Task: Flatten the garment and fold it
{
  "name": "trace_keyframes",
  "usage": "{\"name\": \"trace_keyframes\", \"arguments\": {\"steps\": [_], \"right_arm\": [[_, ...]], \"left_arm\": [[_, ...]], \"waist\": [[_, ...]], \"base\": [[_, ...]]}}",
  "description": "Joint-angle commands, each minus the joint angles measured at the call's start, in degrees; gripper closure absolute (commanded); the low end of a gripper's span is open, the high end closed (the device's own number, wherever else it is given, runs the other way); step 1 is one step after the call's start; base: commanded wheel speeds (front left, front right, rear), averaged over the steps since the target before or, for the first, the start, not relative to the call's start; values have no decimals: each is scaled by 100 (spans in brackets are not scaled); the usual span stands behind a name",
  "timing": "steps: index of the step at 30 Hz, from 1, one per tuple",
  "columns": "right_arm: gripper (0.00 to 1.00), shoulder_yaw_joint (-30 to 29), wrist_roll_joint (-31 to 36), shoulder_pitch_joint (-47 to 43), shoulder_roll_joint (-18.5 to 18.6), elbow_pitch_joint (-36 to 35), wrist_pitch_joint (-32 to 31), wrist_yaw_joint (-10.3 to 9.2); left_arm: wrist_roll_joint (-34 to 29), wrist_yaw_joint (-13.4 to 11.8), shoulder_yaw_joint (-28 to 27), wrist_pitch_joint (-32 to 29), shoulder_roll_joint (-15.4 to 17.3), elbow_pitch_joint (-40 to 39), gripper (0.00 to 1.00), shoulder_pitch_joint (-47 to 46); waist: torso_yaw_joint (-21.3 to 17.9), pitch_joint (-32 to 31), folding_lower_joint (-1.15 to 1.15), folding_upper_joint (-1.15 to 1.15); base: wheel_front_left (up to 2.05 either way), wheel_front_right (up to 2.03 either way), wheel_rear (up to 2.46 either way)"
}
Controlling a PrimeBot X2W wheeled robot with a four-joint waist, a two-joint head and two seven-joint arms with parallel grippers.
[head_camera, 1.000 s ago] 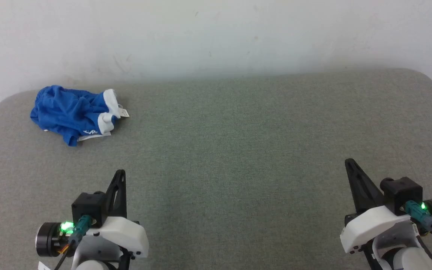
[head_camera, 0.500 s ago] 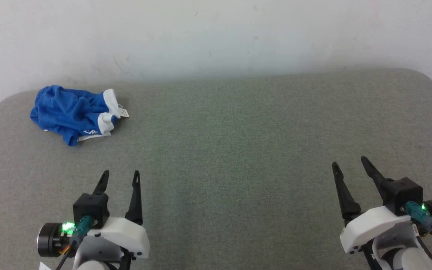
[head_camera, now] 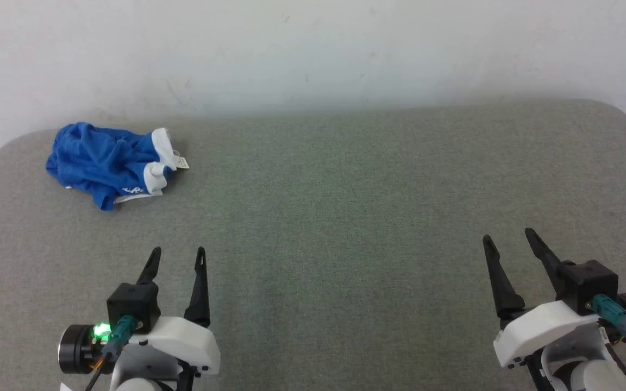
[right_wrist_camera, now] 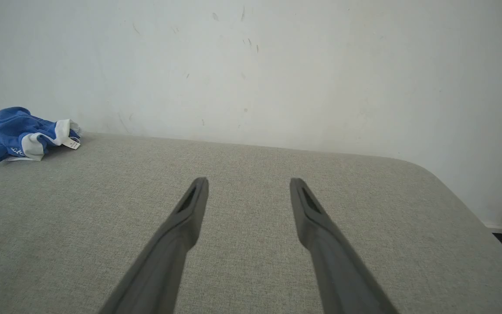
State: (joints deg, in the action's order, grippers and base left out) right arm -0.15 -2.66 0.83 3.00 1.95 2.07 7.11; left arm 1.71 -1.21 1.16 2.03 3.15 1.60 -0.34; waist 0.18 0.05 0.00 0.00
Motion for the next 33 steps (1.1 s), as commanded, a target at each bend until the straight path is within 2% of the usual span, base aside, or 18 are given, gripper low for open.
{"name": "trace_keyframes", "arguments": {"steps": [1, 11, 33], "right_arm": [[0, -30, -73, -82, -3, 38, 62, 7], [0, -27, -164, -101, -4, 125, 170, 9], [0, -20, -378, -118, -6, 375, 433, 16]], "left_arm": [[46, -56, 18, 65, -5, 45, 0, -55], [108, -112, 50, 173, -7, 100, 0, -79], [269, -252, 114, 436, -12, 214, 0, -89]], "waist": [[23, 1, 0, 0], [208, 9, 0, 0], [932, 57, 0, 0]], "base": [[0, 0, 0], [0, 0, 0], [0, 0, 0]]}}
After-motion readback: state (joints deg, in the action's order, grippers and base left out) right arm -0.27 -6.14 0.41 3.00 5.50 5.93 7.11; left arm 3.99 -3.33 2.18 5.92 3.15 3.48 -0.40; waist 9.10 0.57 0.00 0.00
